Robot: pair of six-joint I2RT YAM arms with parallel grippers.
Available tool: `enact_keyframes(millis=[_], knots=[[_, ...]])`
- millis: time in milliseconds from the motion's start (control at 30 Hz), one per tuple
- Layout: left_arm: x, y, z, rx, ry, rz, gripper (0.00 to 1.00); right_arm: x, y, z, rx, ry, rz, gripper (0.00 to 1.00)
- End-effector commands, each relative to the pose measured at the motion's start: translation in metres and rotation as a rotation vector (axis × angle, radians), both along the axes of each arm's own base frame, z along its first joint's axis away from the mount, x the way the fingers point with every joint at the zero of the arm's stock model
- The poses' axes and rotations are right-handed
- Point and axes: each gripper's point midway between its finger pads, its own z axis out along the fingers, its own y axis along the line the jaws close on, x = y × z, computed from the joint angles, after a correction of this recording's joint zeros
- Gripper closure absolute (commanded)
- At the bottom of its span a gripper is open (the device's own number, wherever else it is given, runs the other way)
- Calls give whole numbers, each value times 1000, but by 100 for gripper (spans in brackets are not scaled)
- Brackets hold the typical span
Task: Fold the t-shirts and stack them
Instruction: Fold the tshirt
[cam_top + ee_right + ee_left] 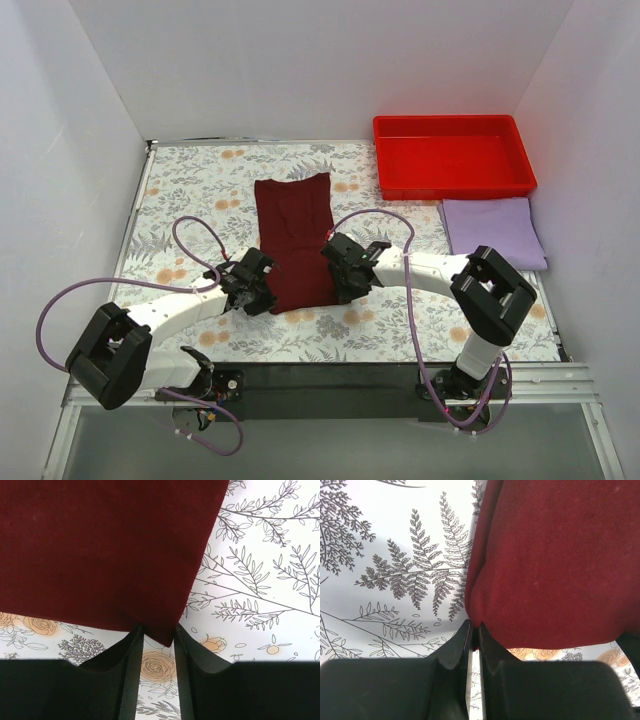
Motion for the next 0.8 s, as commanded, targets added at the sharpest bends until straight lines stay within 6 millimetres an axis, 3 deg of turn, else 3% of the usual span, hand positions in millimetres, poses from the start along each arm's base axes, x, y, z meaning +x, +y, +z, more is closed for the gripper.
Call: enact_keyframes(millis=[0, 100, 167, 233, 333, 433, 533, 567, 700, 767], knots=[[-21, 11, -9, 38, 59, -16, 100, -32, -32, -42, -154, 128, -13, 64], [-21, 11, -10, 39, 64, -18, 100, -31, -33, -42, -161, 125, -13, 70], [-22, 10, -10, 36, 69, -27, 100, -31, -34, -42, -170, 123, -7, 79], [-24, 7, -7, 27, 78, -48, 100, -30, -32, -37, -162, 118, 11, 96], [-37, -5, 3, -34, 116, -105, 100, -43, -33, -17, -157, 107, 64, 99], [-77, -23, 21, -123, 194, -201, 100, -82, -34, 5, -124, 170, 160, 99], [-112, -38, 40, -173, 203, -239, 100, -130, -46, 27, -120, 209, 235, 99], [-132, -41, 51, -209, 219, -234, 100, -153, -55, 32, -142, 242, 279, 99], [-184, -37, 55, -224, 314, -256, 100, -209, -76, 47, -99, 351, 336, 99], [-201, -37, 55, -209, 343, -305, 100, -220, -82, 55, -63, 373, 339, 99]])
